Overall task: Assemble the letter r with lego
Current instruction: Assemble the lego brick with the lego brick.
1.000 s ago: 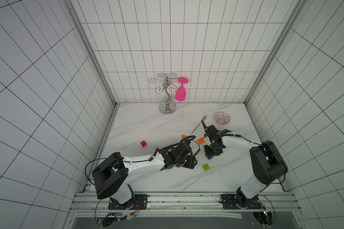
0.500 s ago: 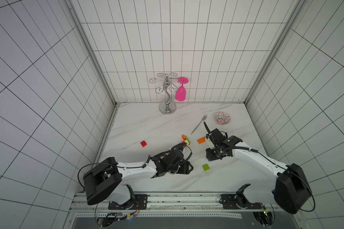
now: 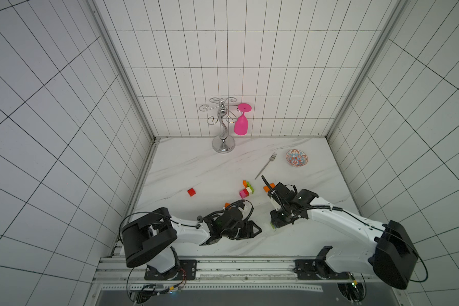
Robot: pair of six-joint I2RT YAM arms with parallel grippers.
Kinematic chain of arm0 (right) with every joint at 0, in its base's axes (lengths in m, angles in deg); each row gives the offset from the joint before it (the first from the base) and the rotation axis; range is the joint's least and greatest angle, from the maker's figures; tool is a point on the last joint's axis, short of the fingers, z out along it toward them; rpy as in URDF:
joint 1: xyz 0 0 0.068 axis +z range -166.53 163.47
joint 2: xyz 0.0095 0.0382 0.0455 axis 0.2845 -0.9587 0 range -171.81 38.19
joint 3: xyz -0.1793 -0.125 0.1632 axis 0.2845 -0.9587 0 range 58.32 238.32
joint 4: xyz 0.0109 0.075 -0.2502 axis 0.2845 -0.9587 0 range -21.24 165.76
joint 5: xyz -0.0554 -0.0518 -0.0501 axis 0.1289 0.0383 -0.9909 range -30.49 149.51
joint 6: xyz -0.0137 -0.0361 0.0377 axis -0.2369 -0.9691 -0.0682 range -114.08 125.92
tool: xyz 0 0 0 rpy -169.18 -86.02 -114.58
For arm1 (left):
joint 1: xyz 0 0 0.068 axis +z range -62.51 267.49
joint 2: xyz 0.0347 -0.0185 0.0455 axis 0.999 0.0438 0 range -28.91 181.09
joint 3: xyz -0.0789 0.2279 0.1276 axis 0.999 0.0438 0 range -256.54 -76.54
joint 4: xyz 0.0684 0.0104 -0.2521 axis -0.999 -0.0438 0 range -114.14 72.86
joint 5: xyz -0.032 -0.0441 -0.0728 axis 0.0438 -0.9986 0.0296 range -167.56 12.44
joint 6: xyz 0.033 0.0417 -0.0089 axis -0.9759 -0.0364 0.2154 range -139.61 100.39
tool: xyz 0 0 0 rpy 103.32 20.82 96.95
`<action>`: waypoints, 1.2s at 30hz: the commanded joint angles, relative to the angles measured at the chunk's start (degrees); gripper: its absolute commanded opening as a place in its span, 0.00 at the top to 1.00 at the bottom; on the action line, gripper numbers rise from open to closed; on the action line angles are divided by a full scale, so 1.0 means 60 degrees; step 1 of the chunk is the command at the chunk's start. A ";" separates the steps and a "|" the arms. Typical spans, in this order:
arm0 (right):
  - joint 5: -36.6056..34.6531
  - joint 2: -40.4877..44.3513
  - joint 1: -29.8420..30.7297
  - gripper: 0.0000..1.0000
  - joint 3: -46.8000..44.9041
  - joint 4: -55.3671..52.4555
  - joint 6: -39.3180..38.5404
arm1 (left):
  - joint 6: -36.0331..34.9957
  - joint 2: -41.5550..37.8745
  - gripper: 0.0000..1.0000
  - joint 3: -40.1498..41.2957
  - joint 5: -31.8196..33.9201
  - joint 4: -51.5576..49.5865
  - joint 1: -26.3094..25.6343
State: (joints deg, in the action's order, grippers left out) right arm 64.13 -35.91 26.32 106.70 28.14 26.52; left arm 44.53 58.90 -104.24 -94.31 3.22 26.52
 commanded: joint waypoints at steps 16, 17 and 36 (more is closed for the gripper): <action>-0.0534 -0.0977 0.0110 1.00 0.0019 0.0394 0.0261 | 0.0115 0.0467 0.35 -0.0426 0.0017 0.0359 -0.0019; -0.0549 -0.1019 0.0109 1.00 0.0017 0.0434 0.0280 | 0.0102 0.0456 0.35 -0.0426 0.0017 0.0355 -0.0019; -0.0734 -0.1607 0.0109 1.00 -0.0226 0.0714 0.0485 | 0.0060 0.0424 0.35 -0.0459 0.0011 0.0199 -0.0004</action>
State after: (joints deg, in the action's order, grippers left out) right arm 61.11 -43.78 26.65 106.70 32.82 28.18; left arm 44.64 61.18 -105.99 -94.35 4.46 26.52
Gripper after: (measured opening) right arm 0.348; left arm 0.648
